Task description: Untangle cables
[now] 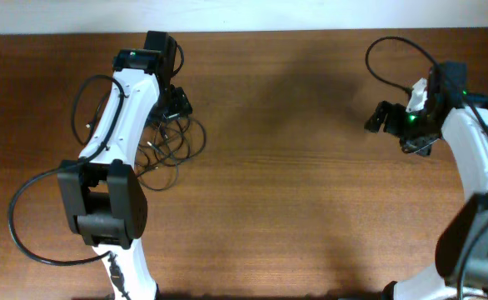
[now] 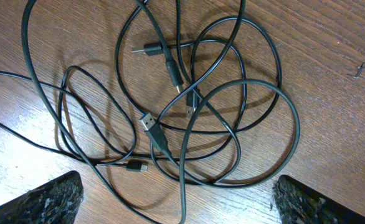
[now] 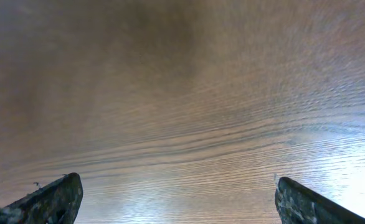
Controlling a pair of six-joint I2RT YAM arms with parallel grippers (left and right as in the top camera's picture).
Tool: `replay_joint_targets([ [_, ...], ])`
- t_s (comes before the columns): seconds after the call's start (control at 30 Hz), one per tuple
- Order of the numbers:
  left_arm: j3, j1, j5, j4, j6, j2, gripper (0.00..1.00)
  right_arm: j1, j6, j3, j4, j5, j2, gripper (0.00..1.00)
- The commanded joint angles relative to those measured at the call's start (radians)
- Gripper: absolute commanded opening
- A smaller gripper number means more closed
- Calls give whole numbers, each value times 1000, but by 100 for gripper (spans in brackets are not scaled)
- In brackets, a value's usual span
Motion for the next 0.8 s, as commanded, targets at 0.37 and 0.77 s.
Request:
replay_joint_targets([
  [0.37, -5, 3, 0, 2, 3, -11, 99, 1, -7, -2, 0, 9, -579, 98],
  [0.77, -5, 3, 0, 2, 2, -11, 99, 1, -7, -3, 0, 9, -694, 98],
])
